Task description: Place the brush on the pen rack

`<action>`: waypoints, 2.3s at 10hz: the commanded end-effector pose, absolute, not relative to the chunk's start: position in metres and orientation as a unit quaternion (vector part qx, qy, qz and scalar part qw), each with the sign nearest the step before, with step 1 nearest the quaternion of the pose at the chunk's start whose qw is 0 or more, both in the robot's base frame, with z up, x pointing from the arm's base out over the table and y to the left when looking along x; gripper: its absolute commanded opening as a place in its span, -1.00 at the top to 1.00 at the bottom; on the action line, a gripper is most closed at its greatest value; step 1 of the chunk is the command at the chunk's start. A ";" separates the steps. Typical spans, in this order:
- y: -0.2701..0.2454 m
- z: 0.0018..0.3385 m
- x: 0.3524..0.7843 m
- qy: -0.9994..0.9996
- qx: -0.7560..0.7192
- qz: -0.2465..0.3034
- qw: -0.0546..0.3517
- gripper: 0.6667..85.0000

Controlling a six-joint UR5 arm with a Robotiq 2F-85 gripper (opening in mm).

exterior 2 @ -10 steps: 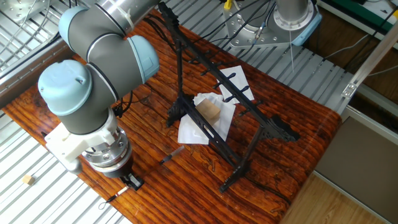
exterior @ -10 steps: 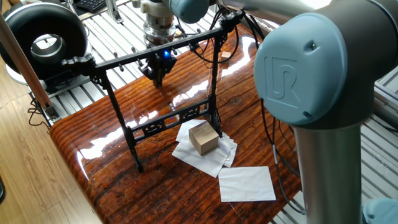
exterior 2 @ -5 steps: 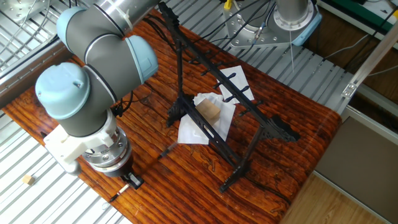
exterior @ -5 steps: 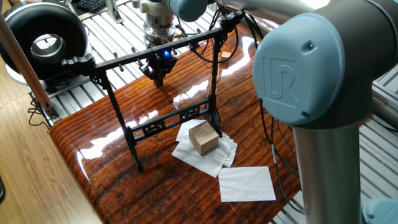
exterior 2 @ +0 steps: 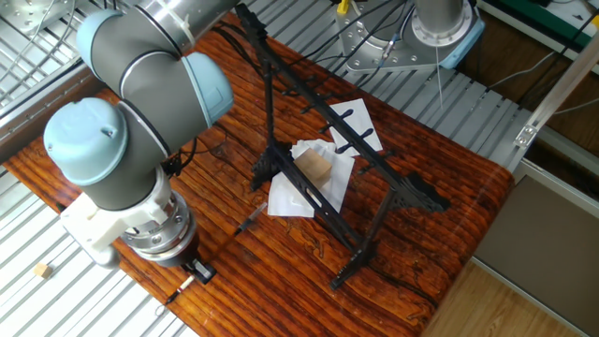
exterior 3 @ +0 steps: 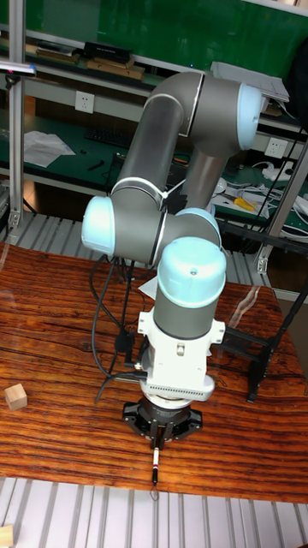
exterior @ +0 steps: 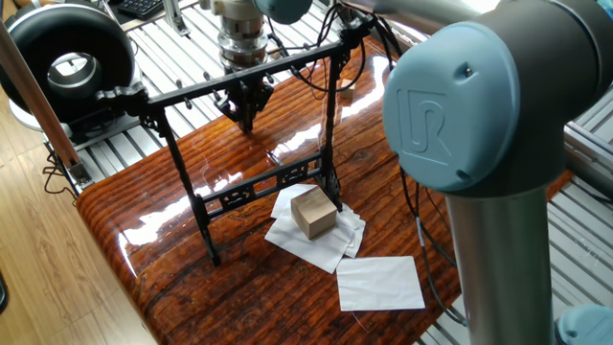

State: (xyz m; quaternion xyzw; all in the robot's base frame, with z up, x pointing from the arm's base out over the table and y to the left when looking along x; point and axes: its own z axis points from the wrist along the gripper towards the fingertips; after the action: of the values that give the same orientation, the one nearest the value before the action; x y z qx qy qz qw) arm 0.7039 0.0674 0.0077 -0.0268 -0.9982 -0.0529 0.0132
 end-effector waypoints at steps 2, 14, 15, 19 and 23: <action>0.071 0.012 0.709 -0.998 -0.019 -0.061 0.007 0.99; 0.147 0.115 0.757 -0.993 0.082 -0.090 -0.004 0.99; 0.154 0.120 0.767 -0.991 0.096 -0.091 -0.024 0.99; 0.181 0.135 0.770 -0.981 0.114 -0.145 -0.052 0.99; 0.198 0.151 0.778 -0.970 0.133 -0.181 -0.094 0.99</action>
State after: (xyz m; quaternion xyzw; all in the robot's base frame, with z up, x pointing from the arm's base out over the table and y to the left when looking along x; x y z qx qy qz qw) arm 0.7712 0.1845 0.1364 0.1168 -0.9793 -0.1532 -0.0627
